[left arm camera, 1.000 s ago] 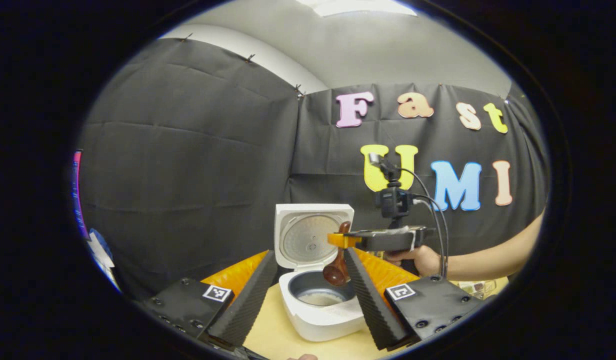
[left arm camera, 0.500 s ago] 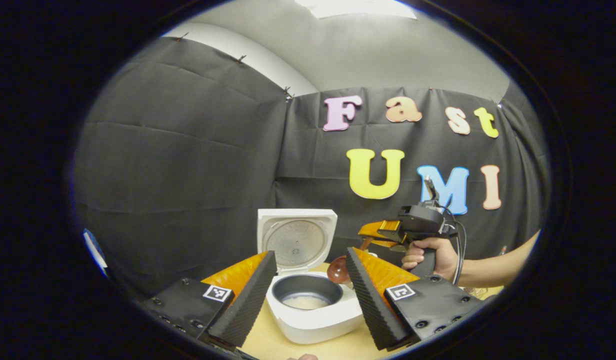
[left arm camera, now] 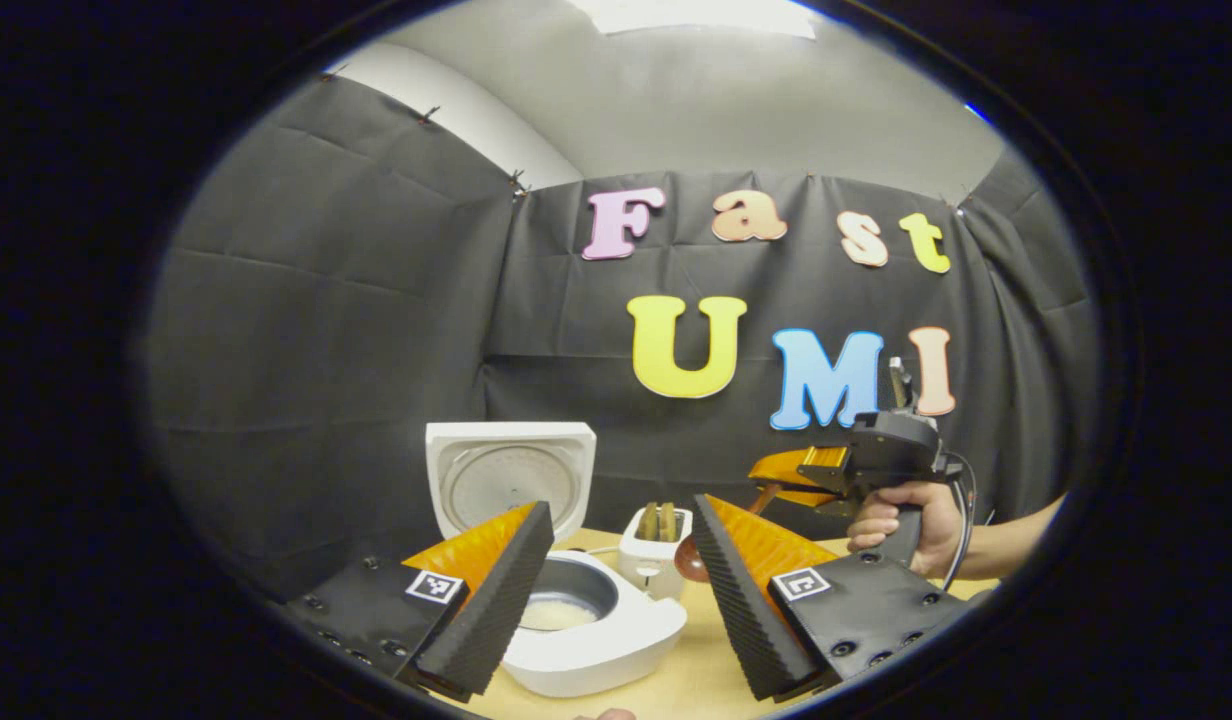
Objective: Close the left gripper, press the button to open the rice cooker; take a wooden spoon from the chopstick holder with the right hand, scoop a spoonful of rice and pour it into the rice cooker, then put the wooden spoon back into the chopstick holder.
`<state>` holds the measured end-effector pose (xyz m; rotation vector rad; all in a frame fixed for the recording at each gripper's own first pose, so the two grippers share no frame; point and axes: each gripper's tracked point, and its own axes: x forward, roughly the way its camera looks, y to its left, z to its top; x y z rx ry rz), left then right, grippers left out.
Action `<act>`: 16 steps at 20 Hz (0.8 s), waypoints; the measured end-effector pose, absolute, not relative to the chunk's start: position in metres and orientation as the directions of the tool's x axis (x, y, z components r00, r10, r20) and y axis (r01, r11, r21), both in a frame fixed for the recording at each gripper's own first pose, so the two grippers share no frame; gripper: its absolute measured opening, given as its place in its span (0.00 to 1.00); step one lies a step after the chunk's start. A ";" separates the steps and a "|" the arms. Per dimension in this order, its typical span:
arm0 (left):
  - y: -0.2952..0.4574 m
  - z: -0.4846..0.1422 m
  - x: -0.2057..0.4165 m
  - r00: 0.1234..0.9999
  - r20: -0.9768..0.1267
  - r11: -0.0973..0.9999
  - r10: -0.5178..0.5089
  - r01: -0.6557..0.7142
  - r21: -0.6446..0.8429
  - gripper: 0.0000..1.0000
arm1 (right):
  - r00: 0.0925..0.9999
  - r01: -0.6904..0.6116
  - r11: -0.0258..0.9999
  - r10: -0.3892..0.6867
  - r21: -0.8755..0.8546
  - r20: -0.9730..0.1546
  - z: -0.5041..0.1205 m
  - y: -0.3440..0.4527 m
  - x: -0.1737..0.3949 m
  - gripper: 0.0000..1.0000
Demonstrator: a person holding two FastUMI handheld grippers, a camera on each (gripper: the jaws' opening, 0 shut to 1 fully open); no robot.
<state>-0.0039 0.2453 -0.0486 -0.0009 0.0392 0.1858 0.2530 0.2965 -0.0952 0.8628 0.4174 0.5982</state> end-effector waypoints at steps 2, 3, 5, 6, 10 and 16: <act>0.233 -0.050 -0.003 0.987 -0.039 0.988 0.155 -0.155 -0.001 0.97 | 0.784 -0.280 0.504 0.611 0.817 -0.108 -0.100 0.266 0.246 0.13; 0.227 -0.050 0.000 0.989 -0.043 0.990 0.140 -0.140 -0.006 0.97 | 0.796 -0.258 0.496 0.596 0.829 -0.109 -0.101 0.249 0.244 0.13; 0.215 -0.053 0.010 0.992 -0.050 0.994 0.113 -0.113 -0.009 0.97 | 0.822 -0.218 0.494 0.557 0.842 -0.114 -0.108 0.215 0.238 0.13; 0.210 -0.052 0.013 0.994 -0.052 0.995 0.099 -0.100 -0.006 0.96 | 0.838 -0.201 0.508 0.532 0.838 -0.122 -0.111 0.198 0.235 0.13; 0.179 -0.054 0.030 0.998 -0.058 0.999 0.036 -0.035 0.013 0.97 | 0.881 -0.133 0.584 0.440 0.801 -0.174 -0.133 0.129 0.223 0.13; 0.147 -0.056 0.049 0.997 -0.072 1.000 -0.025 0.024 -0.017 0.98 | 0.933 -0.024 0.674 0.281 0.738 -0.226 -0.152 0.035 0.201 0.13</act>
